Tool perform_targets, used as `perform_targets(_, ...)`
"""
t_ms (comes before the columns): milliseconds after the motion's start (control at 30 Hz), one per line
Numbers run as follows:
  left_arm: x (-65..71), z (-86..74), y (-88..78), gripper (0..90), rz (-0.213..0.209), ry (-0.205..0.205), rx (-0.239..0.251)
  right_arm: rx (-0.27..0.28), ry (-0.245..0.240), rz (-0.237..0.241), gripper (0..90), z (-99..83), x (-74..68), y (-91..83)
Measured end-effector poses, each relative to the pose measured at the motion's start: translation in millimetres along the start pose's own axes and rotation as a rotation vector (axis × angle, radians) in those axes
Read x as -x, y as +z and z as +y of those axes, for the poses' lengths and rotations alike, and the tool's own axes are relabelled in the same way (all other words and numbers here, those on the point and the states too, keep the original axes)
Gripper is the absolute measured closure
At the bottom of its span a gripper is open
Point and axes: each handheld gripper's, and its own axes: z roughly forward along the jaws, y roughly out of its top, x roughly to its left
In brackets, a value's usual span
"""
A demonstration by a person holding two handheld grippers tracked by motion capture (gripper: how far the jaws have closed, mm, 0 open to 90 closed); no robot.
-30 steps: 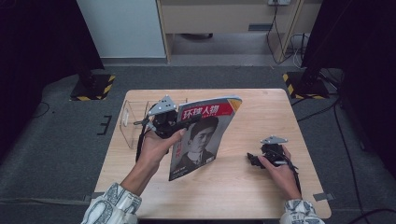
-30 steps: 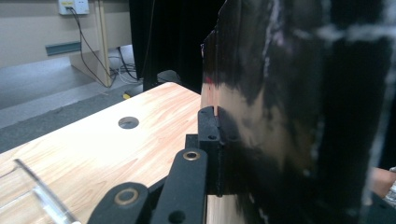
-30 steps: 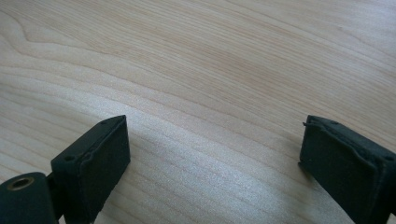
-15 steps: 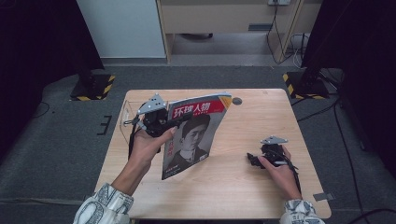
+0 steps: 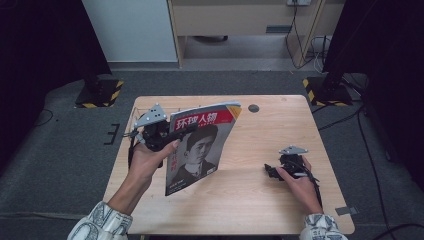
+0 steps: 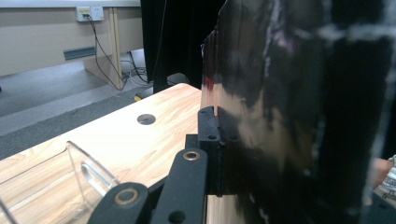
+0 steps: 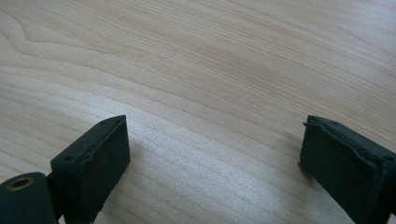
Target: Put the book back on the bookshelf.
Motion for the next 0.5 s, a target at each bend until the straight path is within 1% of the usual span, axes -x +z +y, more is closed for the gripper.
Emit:
perform_targets(100,-1.7,-3.3,-3.9,86.4,0.001,0.005,-0.002,0.000,0.001,0.000,8.6,0.0,0.0,0.0)
perform_targets(133,-3.5,-6.7,-7.0,86.4,0.004,0.001,-0.001,0.000,0.000,0.000,8.6,0.0,0.0,0.0)
perform_targets(233,-5.0,-9.4,-9.7,86.5,0.004,-0.004,0.000,0.000,0.000,0.000,8.6,0.0,0.0,0.0)
perform_targets(300,-7.1,-12.6,-15.1,86.5,0.006,-0.010,0.002,0.000,0.000,0.000,8.6,0.0,0.0,0.0)
perform_targets(400,-8.0,-14.0,-19.0,86.5,0.008,-0.013,0.004,0.000,0.000,0.000,8.6,0.0,0.0,0.0)
perform_targets(433,-8.7,-15.0,-23.7,86.5,0.009,-0.013,0.007,-0.001,0.000,0.001,8.6,0.0,0.1,-0.1)
perform_targets(467,-8.7,-15.0,-23.7,86.5,0.009,-0.013,0.007,-0.001,0.000,0.001,8.6,0.0,0.1,-0.1)
perform_targets(500,-9.0,-15.6,-27.2,86.4,0.009,-0.013,0.009,-0.002,0.000,0.001,8.6,0.0,0.1,-0.1)
